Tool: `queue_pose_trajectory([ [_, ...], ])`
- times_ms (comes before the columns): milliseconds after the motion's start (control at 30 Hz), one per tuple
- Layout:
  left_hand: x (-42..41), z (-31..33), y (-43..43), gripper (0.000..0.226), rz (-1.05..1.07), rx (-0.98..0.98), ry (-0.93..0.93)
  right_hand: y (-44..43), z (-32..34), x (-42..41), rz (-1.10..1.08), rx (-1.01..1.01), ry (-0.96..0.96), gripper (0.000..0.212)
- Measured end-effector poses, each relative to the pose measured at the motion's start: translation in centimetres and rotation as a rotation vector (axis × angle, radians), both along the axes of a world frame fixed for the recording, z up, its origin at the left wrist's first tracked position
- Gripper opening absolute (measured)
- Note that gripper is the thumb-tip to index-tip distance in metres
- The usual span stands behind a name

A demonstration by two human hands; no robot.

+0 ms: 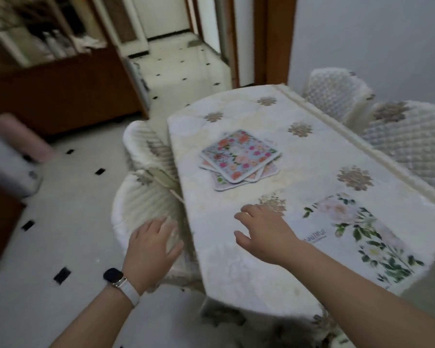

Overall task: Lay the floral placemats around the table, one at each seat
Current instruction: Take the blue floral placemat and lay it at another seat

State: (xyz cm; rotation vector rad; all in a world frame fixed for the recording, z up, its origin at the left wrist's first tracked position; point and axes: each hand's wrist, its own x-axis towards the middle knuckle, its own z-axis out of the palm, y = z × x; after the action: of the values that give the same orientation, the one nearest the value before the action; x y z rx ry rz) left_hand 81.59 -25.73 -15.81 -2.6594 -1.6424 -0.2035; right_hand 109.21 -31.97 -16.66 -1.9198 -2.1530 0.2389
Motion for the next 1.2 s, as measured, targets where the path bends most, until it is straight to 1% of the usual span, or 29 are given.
queue_pose_trajectory([
  [133,-5.9,0.9,-1.5,0.055,0.128,0.023,0.031,1.7,1.5,-5.2,0.152,0.018,-0.034,0.049],
  [267,-11.9,1.4,-3.3,0.055,0.242,0.045,0.023,3.8,2.5,-11.4,0.273,0.014,-0.056,0.048],
  [433,-21.9,0.7,-4.7,0.050,0.380,0.008,0.005,6.0,2.3,-21.6,0.393,0.012,-0.041,0.051],
  [600,-33.8,0.2,-3.5,0.055,0.454,0.029,-0.070,8.9,1.4,-33.9,0.432,-0.009,-0.055,0.050],
  [700,-41.1,-0.1,-2.5,0.048,0.504,0.031,-0.089,10.7,0.9,-41.3,0.448,-0.031,-0.072,0.050],
  [833,-48.8,-0.2,-1.5,0.047,0.572,0.016,-0.128,12.5,1.3,-49.0,0.465,-0.028,-0.091,0.051],
  [967,-53.5,0.4,0.0,0.050,0.555,0.044,-0.140,14.5,2.4,-53.8,0.489,-0.029,-0.133,0.050],
  [1067,-55.2,0.3,1.4,0.048,0.539,0.051,-0.150,16.4,3.2,-55.2,0.497,-0.002,-0.183,0.050],
  [1200,-56.6,-0.3,3.4,0.044,0.505,0.040,-0.216,19.2,3.2,-56.9,0.498,0.002,-0.203,0.051],
])
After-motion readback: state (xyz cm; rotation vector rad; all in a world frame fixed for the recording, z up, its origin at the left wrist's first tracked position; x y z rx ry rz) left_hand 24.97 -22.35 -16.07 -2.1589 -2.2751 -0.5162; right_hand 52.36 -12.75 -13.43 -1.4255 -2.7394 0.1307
